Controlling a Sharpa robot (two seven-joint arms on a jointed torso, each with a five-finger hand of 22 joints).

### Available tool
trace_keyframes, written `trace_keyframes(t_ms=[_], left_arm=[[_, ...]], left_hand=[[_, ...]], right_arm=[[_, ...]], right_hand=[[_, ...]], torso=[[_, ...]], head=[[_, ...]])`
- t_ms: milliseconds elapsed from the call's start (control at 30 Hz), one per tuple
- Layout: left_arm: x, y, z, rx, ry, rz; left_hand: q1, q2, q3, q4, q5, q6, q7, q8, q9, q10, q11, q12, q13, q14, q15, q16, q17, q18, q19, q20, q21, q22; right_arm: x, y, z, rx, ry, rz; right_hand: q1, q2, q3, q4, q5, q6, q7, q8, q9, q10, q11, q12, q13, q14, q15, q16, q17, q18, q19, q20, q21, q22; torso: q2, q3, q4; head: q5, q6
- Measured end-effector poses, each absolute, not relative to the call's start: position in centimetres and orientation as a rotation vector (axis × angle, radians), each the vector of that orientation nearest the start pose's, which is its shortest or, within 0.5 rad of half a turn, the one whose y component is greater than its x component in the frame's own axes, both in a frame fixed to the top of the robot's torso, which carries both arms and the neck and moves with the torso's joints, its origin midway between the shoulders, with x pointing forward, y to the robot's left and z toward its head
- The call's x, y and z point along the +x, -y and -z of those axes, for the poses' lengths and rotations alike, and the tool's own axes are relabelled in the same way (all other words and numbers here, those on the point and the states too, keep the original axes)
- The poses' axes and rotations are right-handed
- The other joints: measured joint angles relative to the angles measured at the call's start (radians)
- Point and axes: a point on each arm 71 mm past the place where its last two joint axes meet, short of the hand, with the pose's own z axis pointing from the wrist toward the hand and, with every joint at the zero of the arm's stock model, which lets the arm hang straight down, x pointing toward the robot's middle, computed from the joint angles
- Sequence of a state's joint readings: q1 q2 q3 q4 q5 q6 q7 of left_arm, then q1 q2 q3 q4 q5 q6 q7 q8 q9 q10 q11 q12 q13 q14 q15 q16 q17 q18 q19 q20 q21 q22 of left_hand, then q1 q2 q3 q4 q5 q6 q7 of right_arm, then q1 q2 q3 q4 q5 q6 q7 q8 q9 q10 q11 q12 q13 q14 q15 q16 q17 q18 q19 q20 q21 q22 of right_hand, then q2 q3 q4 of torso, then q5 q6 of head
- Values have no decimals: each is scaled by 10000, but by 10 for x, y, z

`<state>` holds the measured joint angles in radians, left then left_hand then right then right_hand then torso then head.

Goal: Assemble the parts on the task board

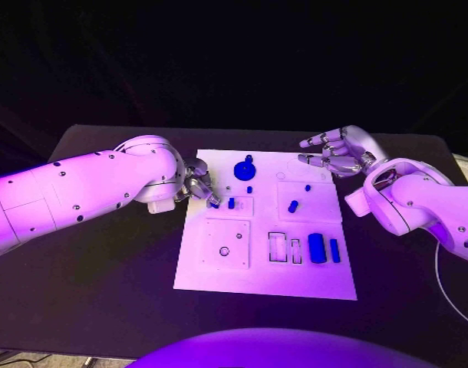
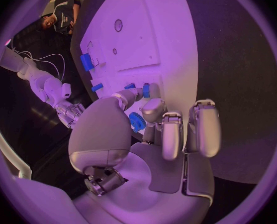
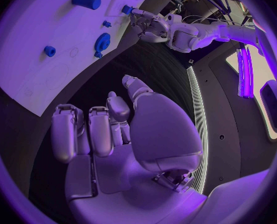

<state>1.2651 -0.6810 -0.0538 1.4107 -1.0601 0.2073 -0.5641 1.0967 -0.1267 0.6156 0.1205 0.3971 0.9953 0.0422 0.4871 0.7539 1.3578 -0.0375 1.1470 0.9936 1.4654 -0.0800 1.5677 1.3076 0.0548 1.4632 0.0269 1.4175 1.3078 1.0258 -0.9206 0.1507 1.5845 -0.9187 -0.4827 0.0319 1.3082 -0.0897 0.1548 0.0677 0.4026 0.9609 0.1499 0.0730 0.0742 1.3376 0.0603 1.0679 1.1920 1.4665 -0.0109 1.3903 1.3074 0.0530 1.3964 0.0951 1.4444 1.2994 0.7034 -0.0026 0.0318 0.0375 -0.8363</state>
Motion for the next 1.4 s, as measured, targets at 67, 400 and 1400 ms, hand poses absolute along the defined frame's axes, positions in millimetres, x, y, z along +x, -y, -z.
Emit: trace_keyframes(t_ms=[67,400,1400], left_arm=[[501,-168,210,-1012,-23642,3889],[501,-168,210,-954,-23668,3865],[510,-161,210,-1158,-24183,3412]], left_hand=[[-1,-1,0,0,0,1,0,0,-3,1,-1,0,0,0,0,0,0,0,0,0,0,0],[-40,-40,-26,-28,0,35,-32,-1,-8,1,0,0,-2,0,0,0,-1,0,0,0,0,-1],[-1044,379,518,-604,8,357,-103,-81,-214,166,-21,148,187,0,0,0,-2,0,0,0,-1,-3]], right_arm=[[473,234,185,5005,-15494,-9717],[473,234,186,5005,-15501,-9721],[472,234,185,4989,-15505,-9753]], right_hand=[[0,0,0,0,0,0,0,0,0,0,0,0,0,0,0,0,0,0,0,0,0,0],[0,0,0,0,0,0,0,0,0,0,0,0,0,0,0,0,-1,0,0,0,0,0],[0,0,0,0,0,0,0,0,0,0,0,0,-1,0,0,0,5,0,0,0,0,0]], torso=[[0,3,0],[3,4,0],[4,12,-3]], head=[[1,-6],[1,-32],[-39,-108]])
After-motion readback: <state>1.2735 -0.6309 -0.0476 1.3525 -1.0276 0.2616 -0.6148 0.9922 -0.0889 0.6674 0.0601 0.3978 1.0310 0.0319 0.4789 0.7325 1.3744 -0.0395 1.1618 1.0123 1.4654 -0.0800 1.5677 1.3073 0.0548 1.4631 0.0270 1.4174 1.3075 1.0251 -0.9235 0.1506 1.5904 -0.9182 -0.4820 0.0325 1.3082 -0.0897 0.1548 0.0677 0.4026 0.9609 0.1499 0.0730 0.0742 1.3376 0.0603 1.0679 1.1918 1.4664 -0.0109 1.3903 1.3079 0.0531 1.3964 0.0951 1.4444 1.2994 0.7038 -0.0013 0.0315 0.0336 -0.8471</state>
